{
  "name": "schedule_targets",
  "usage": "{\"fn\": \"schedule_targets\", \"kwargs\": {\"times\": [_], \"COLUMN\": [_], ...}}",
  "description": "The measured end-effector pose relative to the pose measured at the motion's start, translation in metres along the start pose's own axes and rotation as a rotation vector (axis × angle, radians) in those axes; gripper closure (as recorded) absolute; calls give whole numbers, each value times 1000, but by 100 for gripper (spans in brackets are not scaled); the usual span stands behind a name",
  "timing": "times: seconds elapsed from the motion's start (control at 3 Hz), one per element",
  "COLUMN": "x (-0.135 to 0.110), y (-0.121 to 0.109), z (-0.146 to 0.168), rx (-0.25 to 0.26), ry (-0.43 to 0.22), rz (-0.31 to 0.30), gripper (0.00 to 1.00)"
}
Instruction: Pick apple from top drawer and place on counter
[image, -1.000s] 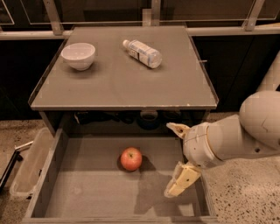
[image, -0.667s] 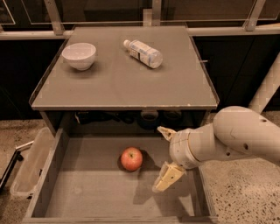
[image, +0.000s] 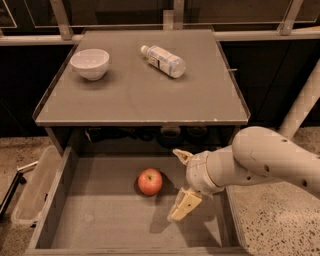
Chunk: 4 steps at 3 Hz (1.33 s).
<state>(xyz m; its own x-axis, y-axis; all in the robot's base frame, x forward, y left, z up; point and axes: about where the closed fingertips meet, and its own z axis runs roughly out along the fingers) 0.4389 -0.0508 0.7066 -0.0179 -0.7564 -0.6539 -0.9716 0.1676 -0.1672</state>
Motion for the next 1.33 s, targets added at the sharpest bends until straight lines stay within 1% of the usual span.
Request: {"fn": "schedule_targets", "kwargs": {"times": [0.33,0.67,1.0,1.33], "x": [8,17,22,23], "y": [-1,-7,-26,-38], "z": [32,60,75,85], "rx": [-17,-18,2,6], "ry": [-23,-36,-51,-103], "rz": [8,35,68,129], "gripper": [0,0,0,0]}}
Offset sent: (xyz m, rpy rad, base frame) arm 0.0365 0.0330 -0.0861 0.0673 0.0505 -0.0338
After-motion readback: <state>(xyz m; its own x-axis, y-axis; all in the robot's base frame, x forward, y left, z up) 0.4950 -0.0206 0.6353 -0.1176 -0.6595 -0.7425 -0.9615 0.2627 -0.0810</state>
